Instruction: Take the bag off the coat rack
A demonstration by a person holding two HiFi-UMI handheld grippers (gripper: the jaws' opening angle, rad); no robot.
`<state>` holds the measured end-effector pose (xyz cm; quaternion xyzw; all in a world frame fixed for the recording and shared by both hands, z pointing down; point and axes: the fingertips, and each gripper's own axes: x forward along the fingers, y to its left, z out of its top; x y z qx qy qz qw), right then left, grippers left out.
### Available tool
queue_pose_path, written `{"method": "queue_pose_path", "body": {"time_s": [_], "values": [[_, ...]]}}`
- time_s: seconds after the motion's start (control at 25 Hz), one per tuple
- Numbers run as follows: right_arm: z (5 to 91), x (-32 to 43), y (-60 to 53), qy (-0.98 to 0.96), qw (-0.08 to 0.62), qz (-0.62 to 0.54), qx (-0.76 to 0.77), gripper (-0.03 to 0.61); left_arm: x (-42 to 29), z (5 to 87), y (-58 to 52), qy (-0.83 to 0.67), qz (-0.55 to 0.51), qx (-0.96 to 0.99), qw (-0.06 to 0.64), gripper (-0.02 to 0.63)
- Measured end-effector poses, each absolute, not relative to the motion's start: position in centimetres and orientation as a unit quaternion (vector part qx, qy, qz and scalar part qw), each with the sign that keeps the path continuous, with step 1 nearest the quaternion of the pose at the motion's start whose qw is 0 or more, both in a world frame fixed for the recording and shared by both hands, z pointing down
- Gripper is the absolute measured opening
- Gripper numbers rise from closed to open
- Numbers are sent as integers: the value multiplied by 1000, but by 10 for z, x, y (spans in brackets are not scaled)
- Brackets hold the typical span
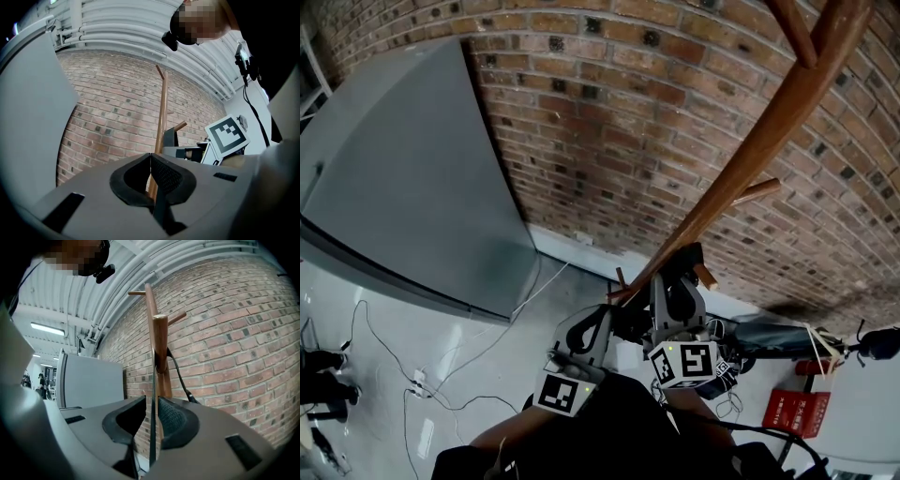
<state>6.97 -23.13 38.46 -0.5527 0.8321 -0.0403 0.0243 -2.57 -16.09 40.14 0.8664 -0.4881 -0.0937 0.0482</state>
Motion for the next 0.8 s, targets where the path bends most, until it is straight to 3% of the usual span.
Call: {"method": "queue_pose_path", "body": {"time_s": [0.8], "values": [[343, 69, -240, 824, 26, -3, -565, 74, -24, 401, -162, -482, -91, 871, 37, 17]]}}
